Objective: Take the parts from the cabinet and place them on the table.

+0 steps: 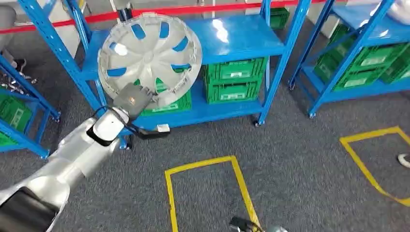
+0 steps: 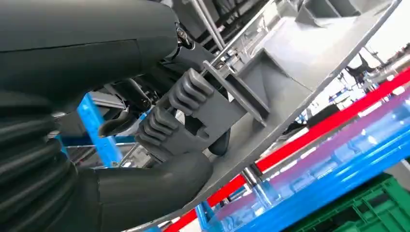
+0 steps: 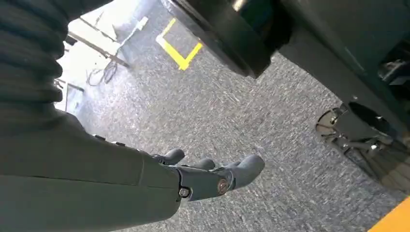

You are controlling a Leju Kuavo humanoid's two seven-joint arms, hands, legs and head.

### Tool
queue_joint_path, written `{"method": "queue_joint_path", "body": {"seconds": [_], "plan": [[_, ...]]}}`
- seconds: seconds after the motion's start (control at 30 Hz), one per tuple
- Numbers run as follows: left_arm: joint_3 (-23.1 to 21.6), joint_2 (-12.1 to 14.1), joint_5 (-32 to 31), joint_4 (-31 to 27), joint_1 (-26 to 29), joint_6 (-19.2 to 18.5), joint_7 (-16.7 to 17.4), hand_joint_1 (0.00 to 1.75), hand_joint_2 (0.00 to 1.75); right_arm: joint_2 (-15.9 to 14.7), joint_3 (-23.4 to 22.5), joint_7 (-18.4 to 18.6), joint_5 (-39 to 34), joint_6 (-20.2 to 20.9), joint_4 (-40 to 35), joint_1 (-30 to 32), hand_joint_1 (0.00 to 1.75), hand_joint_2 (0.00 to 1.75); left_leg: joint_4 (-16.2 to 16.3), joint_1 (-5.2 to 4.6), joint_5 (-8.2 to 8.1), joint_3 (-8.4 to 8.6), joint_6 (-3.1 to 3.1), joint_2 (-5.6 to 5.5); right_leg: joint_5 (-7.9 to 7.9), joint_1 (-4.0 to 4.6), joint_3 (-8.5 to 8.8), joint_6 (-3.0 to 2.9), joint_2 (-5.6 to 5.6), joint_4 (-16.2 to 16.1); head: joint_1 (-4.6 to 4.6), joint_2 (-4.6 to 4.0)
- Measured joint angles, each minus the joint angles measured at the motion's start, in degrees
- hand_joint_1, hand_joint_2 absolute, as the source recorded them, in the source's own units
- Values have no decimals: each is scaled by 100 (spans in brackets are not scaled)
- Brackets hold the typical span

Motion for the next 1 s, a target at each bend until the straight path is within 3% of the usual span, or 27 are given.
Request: {"method": "queue_joint_path", "body": {"seconds": [0.07, 0.1, 0.17, 0.23, 0.27, 0.3, 0.37, 0.4, 0.47, 0.5, 0.57, 0.6, 0.63, 0.67, 0.73, 0.77, 0.8, 0.83, 0.87, 0.9, 0.93, 0.97, 1.0], "plan": [[-2, -28, 2, 6, 4, -2, 2, 175, 175, -2, 0, 2, 15, 4, 0, 10, 0, 175, 9, -18, 110, -66, 116, 1, 161, -28, -23, 70, 0, -112, -4, 0], [-4, -41, 2, 13, 7, -2, 2, 175, 175, -2, 0, 18, 17, 4, 2, 27, 0, 175, -18, 22, 215, -99, 195, 33, 141, -48, -62, 106, 4, -100, 0, 0], [-4, -68, 4, 13, 8, -2, 2, 175, 175, 0, 0, 26, 26, 4, 2, 57, 0, 175, -23, 21, 370, -286, 266, 42, -577, -43, -210, 137, 20, 358, 2, 0], [-4, -85, 24, 11, 9, -2, -2, 175, 175, 0, 0, 26, 33, 26, 2, 57, 0, 175, -18, -4, 536, -499, 295, 43, -1230, -37, -377, 150, 25, 1217, 2, 0], [-4, -87, 35, 11, 9, -2, -4, 175, 175, -2, 0, 26, 33, 24, 2, 53, 0, 175, -13, -15, 617, -607, 300, 42, -1322, -28, -401, 141, 27, 1562, 2, 0], [-7, -87, 35, 13, 11, -2, -9, 175, 175, -2, 0, 26, 33, 9, 2, 46, 0, 175, -11, -27, 703, -720, 300, 42, -1208, -17, -347, 122, 32, 1749, 4, 0], [-11, -87, 37, 31, 11, -4, -11, 175, 175, 0, 0, 28, 33, 9, 2, 45, 0, 175, -4, -41, 863, -929, 287, 42, -758, 18, 92, 52, 37, 1479, 4, 0], [-13, -85, 37, 35, 10, -7, -11, 175, 175, 0, 0, 29, 33, 9, 2, 43, 0, 175, 0, -46, 931, -1002, 274, 40, -687, 37, 404, 12, 38, 1150, 2, 0], [-15, -85, 42, 28, 8, -13, -13, 175, 175, 0, 0, 28, 33, 11, 0, 9, 0, 175, 8, -85, 1061, -1111, 213, 35, -1200, 93, 1182, -85, 43, 59, 4, 0], [-15, -79, 46, 28, 17, -15, -11, 175, 175, 0, 0, 24, 33, 11, -2, 7, 0, 175, -19, -63, 1119, -1093, 181, 52, -1220, 99, 1170, -63, 49, 5, -13, 0], [-15, -81, 48, 26, 10, -17, -9, 175, 175, 0, 0, 31, 48, 11, -2, -1, 0, 175, -91, -39, 1270, -1089, 122, 57, -1123, 125, 1084, -111, 60, -23, 15, 0], [-15, -81, 48, 28, 14, -17, -9, 175, 175, 2, 0, 33, 55, 11, 0, 11, 0, 175, -117, -47, 1302, -1119, 87, 52, -1037, 85, 1065, -156, 53, -70, 11, 0], [-15, -52, 48, 37, 12, -17, 0, 175, 175, 9, 0, 35, 61, 9, 0, 13, 0, 175, -33, -32, 1137, -1162, 45, 47, -955, 68, 1020, -191, 3, -81, 11, 0], [-15, -41, 48, 39, 12, -15, 2, 175, 175, 7, 0, 39, 74, 11, 0, 12, 0, 175, 194, -34, 752, -1252, 1, 50, -873, 65, 950, -220, 10, -82, 9, 0], [-17, -17, 48, 46, 14, -15, 7, 175, 175, 11, 0, 35, 81, 9, 0, 13, 0, 175, 942, -7, 86, -1382, -45, 53, -729, 61, 776, -244, 12, -77, 0, 0], [-20, -2, 48, 50, 16, -15, 7, 175, 175, 26, 0, 37, 94, 11, 0, 16, 0, 175, 1404, -7, -65, -1449, -56, 53, -640, 62, 657, -238, 12, -64, 0, 0], [-24, -2, 48, 50, 20, -17, 7, 175, 175, 26, 0, 37, 107, 11, 0, 15, 0, 175, 1648, -6, 20, -1438, -55, 53, -567, 60, 551, -233, 9, -54, 0, 0], [-26, -2, 52, 50, 25, -15, 7, 175, 175, 26, 0, 33, 118, 11, 0, 14, 0, 175, 1678, -6, 213, -1339, -53, 53, -498, 59, 444, -224, 1, -42, 0, 0], [-26, -2, 55, 48, 26, -15, 9, 175, 175, 26, 0, 28, 125, 11, 0, 13, 0, 175, 1517, -6, 426, -1127, -40, 53, -428, 59, 336, -214, -1, -25, 0, 0], [-26, -4, 59, 46, 26, -15, 9, 175, 175, 26, 0, 22, 136, 11, 0, 10, 0, 175, 1178, -6, 546, -805, -17, 53, -360, 59, 242, -200, -1, -11, 2, 0], [-26, -4, 61, 37, 22, -15, 9, 175, 175, 26, 0, 15, 138, 11, 0, 5, 0, 175, 712, -8, 425, -416, 17, 47, -298, 59, 190, -182, 2, 7, 2, 0], [-28, -2, 66, 26, 21, -15, 11, 175, 175, 24, 0, 0, 138, 11, -2, 5, 0, 175, 169, -41, 142, -57, 43, 42, -248, 82, 131, -145, 9, 7, -7, 0], [-28, -2, 74, 20, 15, -15, 15, 175, 175, 24, 0, -2, 144, 9, -2, 11, 0, 175, -67, -51, 23, 27, 82, 38, -186, 74, 106, -111, 0, -3, 2, 0]]}}
